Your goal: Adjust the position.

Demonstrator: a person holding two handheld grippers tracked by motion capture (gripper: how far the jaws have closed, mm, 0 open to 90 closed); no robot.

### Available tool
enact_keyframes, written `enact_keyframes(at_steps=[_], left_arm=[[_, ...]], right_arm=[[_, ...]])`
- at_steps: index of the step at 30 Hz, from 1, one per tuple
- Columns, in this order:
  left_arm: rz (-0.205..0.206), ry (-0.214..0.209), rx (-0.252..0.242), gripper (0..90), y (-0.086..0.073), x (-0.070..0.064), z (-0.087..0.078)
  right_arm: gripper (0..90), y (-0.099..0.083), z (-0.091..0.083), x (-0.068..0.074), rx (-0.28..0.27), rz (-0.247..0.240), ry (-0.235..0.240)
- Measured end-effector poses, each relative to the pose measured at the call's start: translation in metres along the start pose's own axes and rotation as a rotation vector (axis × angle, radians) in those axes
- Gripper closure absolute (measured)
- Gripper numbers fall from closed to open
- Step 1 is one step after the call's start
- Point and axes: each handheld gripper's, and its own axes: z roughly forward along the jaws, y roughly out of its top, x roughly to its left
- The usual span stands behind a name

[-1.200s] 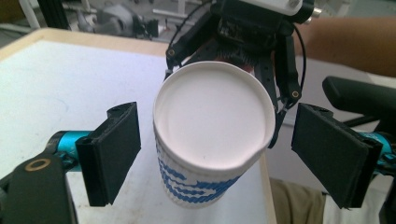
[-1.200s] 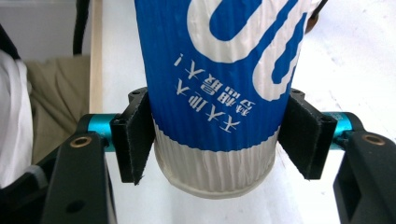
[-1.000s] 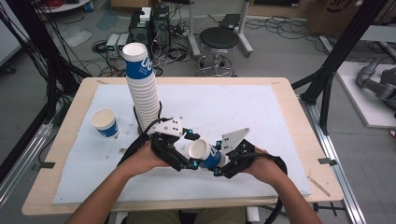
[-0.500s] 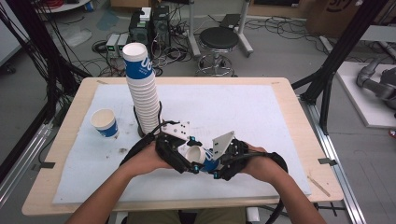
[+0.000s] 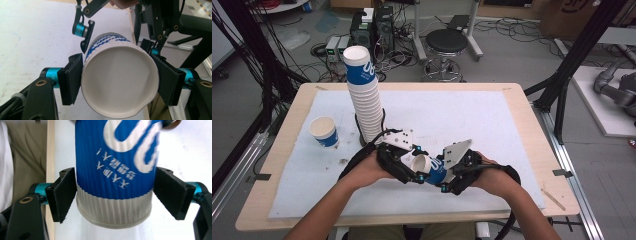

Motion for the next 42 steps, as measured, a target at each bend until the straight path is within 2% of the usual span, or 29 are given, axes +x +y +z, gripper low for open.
enact_keyframes(at_steps=[3, 9, 11, 12, 17, 23, 29, 42], left_arm=[[-0.003, -0.002, -0.031, 30.1, -0.003, 0.001, -0.002], [-0.019, 0.011, -0.08, 30.2, -0.012, 0.003, -0.006], [-0.029, 0.022, -0.101, 30.2, -0.015, 0.002, -0.007], [-0.029, 0.025, -0.109, 30.2, -0.017, 0.003, -0.007], [-0.043, 0.051, -0.168, 30.1, -0.025, 0.005, -0.011], [-0.067, 0.08, -0.237, 30.0, -0.035, 0.007, -0.015], [-0.086, 0.086, -0.312, 30.0, -0.042, 0.007, -0.018], [-0.091, 0.073, -0.373, 30.0, -0.045, 0.005, -0.018]], right_arm=[[20.5, -0.003, -0.009, -0.002, -0.112, 0.041, 0.001], [20.4, -0.011, -0.021, -0.002, -0.241, 0.091, -0.033], [20.4, -0.016, -0.025, -0.003, -0.295, 0.128, -0.055], [20.5, -0.019, -0.025, -0.004, -0.321, 0.136, -0.051], [20.4, -0.032, -0.028, -0.004, -0.414, 0.243, -0.081], [20.4, -0.046, -0.027, -0.003, -0.462, 0.314, -0.125], [20.4, -0.058, -0.025, 0.0, -0.494, 0.366, -0.142], [20.4, -0.07, -0.016, 0.004, -0.514, 0.403, -0.132]])
